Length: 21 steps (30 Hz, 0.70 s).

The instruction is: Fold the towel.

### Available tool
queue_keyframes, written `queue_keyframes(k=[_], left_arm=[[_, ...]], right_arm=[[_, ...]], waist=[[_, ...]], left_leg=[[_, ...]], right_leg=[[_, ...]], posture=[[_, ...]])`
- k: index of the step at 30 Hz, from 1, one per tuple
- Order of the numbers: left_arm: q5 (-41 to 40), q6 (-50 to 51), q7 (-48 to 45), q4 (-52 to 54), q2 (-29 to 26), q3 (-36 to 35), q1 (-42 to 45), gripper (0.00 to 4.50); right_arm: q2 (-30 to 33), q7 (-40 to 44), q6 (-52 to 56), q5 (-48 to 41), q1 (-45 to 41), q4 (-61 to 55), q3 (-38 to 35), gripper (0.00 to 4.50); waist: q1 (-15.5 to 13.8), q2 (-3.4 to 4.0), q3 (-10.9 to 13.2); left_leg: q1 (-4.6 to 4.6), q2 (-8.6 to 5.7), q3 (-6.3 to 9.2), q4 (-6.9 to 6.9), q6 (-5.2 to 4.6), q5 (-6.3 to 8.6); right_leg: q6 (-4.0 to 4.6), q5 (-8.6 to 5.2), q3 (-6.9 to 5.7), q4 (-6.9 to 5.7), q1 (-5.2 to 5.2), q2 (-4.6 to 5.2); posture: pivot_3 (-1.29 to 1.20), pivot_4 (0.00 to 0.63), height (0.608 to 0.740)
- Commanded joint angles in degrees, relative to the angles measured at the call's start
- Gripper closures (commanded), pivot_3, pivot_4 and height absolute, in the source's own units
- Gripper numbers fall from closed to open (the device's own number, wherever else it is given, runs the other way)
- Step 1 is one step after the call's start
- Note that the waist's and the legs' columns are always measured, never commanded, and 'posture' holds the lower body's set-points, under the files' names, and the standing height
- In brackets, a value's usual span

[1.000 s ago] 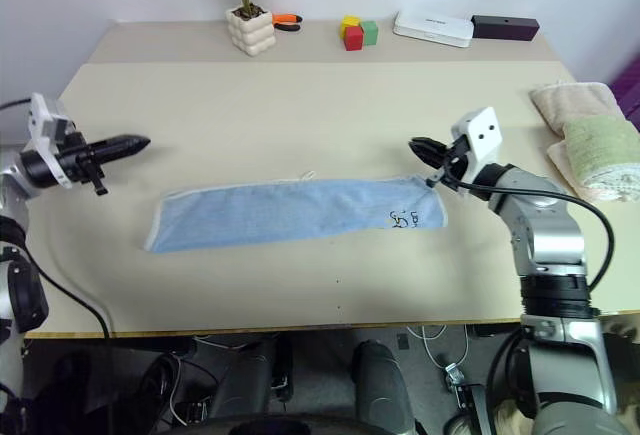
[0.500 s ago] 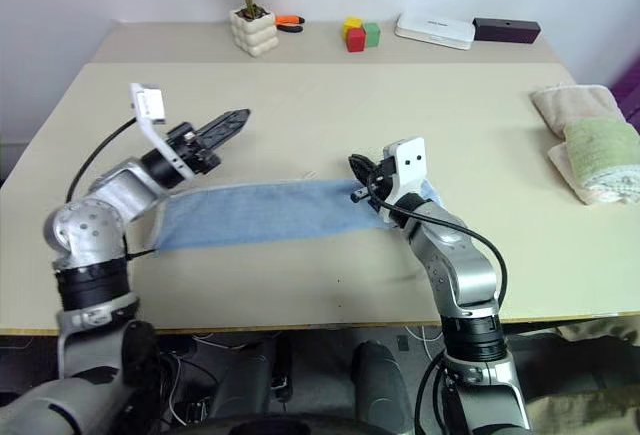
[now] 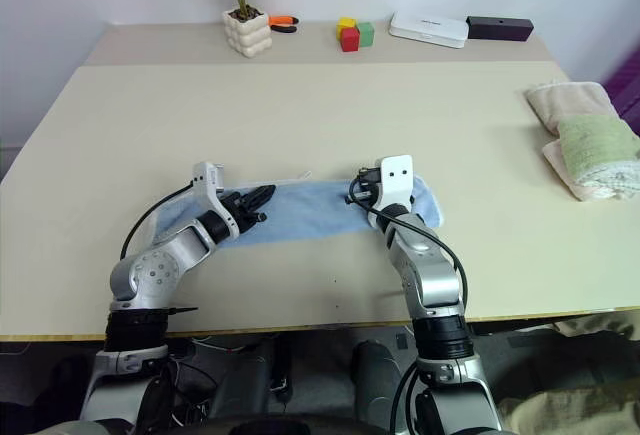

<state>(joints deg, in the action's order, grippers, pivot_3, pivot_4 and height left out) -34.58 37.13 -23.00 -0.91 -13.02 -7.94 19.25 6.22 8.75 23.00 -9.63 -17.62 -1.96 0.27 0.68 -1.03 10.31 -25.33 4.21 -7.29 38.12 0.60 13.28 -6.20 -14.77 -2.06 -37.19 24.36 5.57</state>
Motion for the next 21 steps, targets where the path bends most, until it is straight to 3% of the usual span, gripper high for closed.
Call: queue_keyframes(k=[1,5,8,18,20,21], left_arm=[[4.85,-9.41,-3.37,-5.47,-3.61,-2.13,0.32,4.5],[2.71,-12.26,-4.97,-9.53,-5.48,-6.86,0.22,4.5],[4.02,-14.4,-11.05,-8.91,-8.96,-5.39,-1.52,4.5],[-1.77,-9.97,-15.04,-8.38,-13.52,-10.72,-4.69,4.5],[-2.73,-9.71,-16.46,-8.9,-14.6,-12.08,-4.41,4.5],[-3.0,-8.92,-16.56,-7.58,-15.14,-12.07,-4.11,4.26]], right_arm=[[1.42,-0.36,-4.33,1.1,1.1,1.49,-2.41,4.44],[4.26,0.38,-8.97,3.17,1.0,4.69,-3.06,4.44],[5.28,0.93,-10.34,2.95,1.16,6.72,-3.89,4.44],[9.22,4.77,-13.26,1.49,-1.26,10.49,-5.93,4.44],[8.96,7.55,-12.41,-1.33,-1.32,9.0,-6.61,3.92],[9.07,7.91,-12.09,-1.43,-1.43,8.31,-6.62,3.6]], waist=[[0.07,0.05,-0.15],[0.18,0.06,-0.2],[0.23,0.08,-0.24],[0.17,0.09,-0.35],[0.25,0.09,-0.35],[0.26,0.09,-0.35]], left_leg=[[0.0,0.0,0.0,-0.02,-0.01,0.0],[0.0,0.0,-0.02,-0.03,-0.28,0.16],[0.0,0.02,-0.02,-0.03,-0.28,0.16],[0.01,0.03,-0.04,-0.02,-0.28,0.17],[0.0,0.04,-0.04,-0.03,-0.28,0.17],[0.0,0.05,-0.04,-0.03,-0.28,0.17]], right_leg=[[0.0,0.0,0.0,0.02,0.0,0.0],[0.0,0.0,0.01,0.04,0.0,0.0],[0.0,0.0,0.0,0.03,0.01,0.0],[0.0,0.0,0.01,0.04,0.0,0.01],[0.0,0.0,0.0,0.04,0.0,0.01],[0.0,0.0,0.0,0.04,0.01,0.0]], posture=[[0.0,0.15,0.735],[0.0,0.15,0.735],[0.0,0.15,0.735],[0.0,0.15,0.735],[0.0,0.15,0.735],[0.0,0.15,0.735]])
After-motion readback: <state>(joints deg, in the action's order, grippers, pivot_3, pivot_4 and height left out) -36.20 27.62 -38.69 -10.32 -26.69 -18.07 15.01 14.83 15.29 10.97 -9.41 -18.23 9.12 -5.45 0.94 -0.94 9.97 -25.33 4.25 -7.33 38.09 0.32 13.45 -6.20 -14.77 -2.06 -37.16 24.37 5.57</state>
